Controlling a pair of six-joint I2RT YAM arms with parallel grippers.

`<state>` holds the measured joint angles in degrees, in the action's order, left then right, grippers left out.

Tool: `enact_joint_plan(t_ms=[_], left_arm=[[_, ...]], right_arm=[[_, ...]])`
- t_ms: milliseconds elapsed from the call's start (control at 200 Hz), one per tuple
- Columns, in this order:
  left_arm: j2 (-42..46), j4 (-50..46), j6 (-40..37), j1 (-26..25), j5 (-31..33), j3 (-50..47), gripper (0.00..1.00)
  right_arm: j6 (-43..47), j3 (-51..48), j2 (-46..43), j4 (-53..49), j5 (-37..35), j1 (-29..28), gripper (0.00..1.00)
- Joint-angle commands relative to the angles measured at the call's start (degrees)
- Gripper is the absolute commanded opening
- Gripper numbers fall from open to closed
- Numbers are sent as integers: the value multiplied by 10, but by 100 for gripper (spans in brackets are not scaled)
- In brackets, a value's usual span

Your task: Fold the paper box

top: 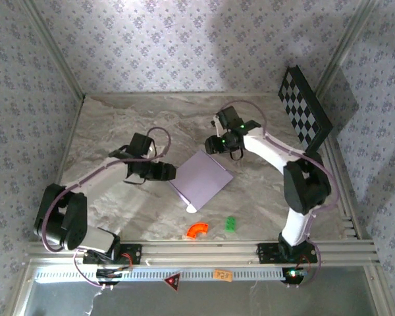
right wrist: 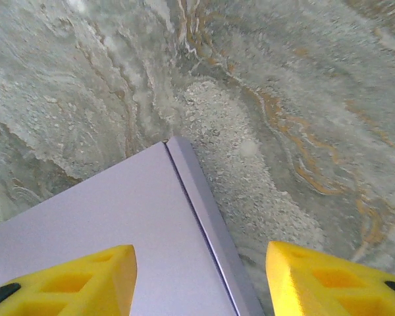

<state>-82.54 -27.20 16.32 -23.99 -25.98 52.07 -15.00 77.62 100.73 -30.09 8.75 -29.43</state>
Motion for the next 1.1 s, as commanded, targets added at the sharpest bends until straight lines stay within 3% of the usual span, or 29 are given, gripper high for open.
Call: enact_joint_plan(t_ms=[0,120,280,450,605,770,900,1094], left_arm=[[-38,-28,-58,2,-19,55,58],[-92,-49,-99,2,-33,113,57],[-162,-86,-146,-3,-14,184,54],[-196,-76,-152,-6,-15,207,54],[-220,-76,-153,-10,-3,218,53],[-236,-69,-156,-12,8,223,49],[-243,-71,-159,-12,24,227,39],[-254,-73,-160,-12,18,229,35]], right_arm=[[-27,-48,-51,16,21,13,59],[-63,-151,-116,92,79,33,71],[-108,-227,-163,123,94,44,74],[-135,-297,-215,146,88,45,99],[-150,-341,-250,166,116,57,99],[-142,-356,-270,139,82,55,99],[-143,-372,-289,127,73,55,86],[-157,-391,-313,118,66,53,82]])
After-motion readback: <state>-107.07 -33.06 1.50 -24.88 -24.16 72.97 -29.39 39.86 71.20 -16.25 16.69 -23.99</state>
